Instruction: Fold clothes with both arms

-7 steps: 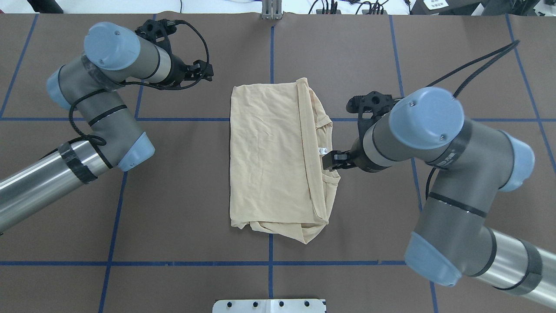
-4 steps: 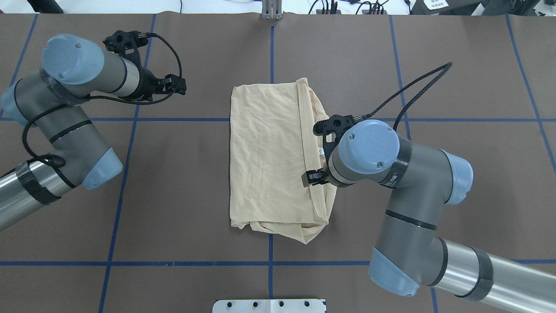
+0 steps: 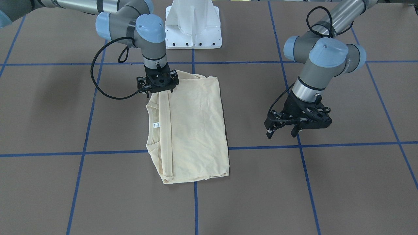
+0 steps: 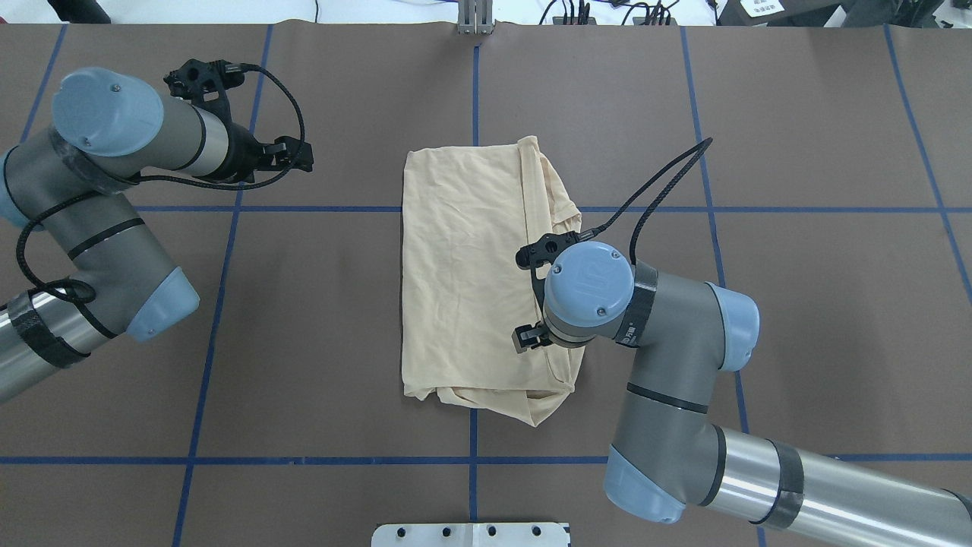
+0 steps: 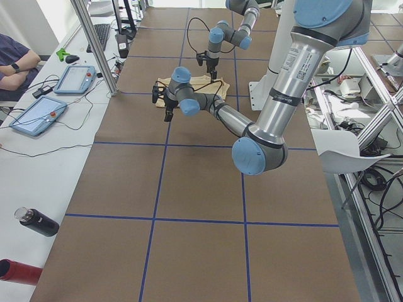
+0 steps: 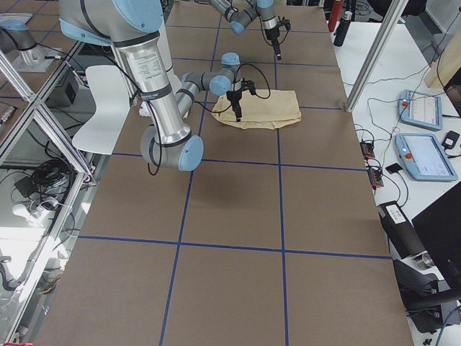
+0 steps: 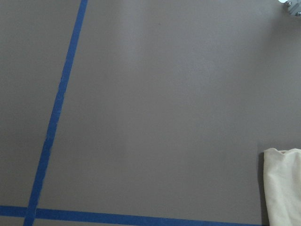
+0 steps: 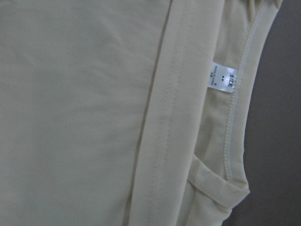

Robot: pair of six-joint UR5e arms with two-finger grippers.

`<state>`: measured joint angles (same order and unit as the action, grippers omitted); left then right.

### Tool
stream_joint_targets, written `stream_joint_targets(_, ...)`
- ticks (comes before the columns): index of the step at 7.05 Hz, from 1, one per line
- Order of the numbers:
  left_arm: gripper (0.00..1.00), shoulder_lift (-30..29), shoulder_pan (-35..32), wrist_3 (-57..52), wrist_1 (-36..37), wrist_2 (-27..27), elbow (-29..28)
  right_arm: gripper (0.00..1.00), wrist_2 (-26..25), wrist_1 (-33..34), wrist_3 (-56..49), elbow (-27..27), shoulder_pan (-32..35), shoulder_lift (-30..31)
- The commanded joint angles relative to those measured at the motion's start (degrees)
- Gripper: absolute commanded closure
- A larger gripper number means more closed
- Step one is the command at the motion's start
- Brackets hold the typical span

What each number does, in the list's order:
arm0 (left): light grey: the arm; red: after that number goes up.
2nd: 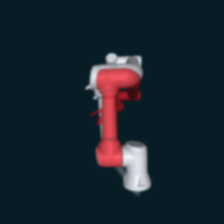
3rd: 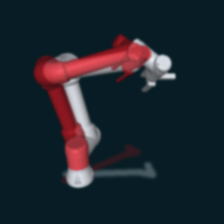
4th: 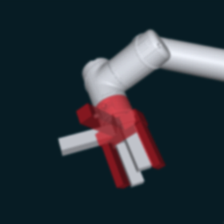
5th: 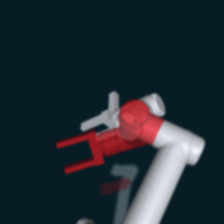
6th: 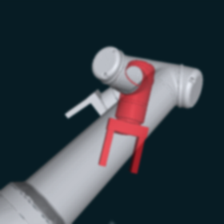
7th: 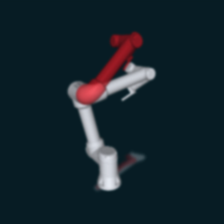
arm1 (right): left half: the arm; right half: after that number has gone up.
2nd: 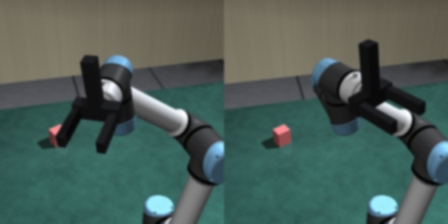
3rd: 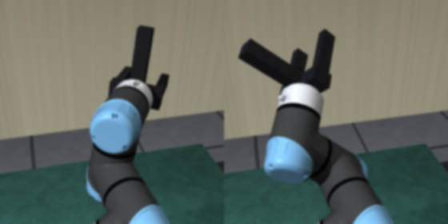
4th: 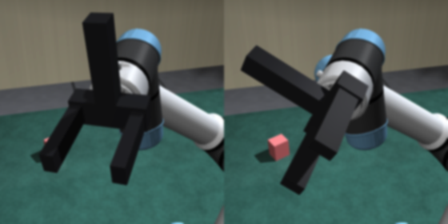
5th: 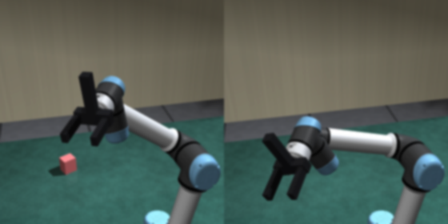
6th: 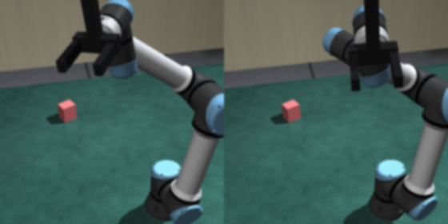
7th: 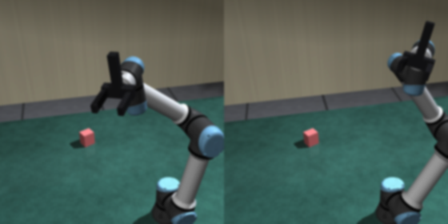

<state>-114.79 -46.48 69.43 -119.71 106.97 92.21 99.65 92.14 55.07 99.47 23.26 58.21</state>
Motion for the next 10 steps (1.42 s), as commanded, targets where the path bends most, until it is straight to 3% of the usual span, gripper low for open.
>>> stream_joint_targets(1,0.0,-0.4,0.2,0.0,0.0,0.1,0.0,0.0,1.4,0.6,0.0,-0.9,-0.6,0.2)
stream_joint_targets(10,0.0,-0.8,0.3,0.4,-0.1,0.3,-0.4,0.0,4.1,6.1,-0.1,0.1,1.5,3.0)
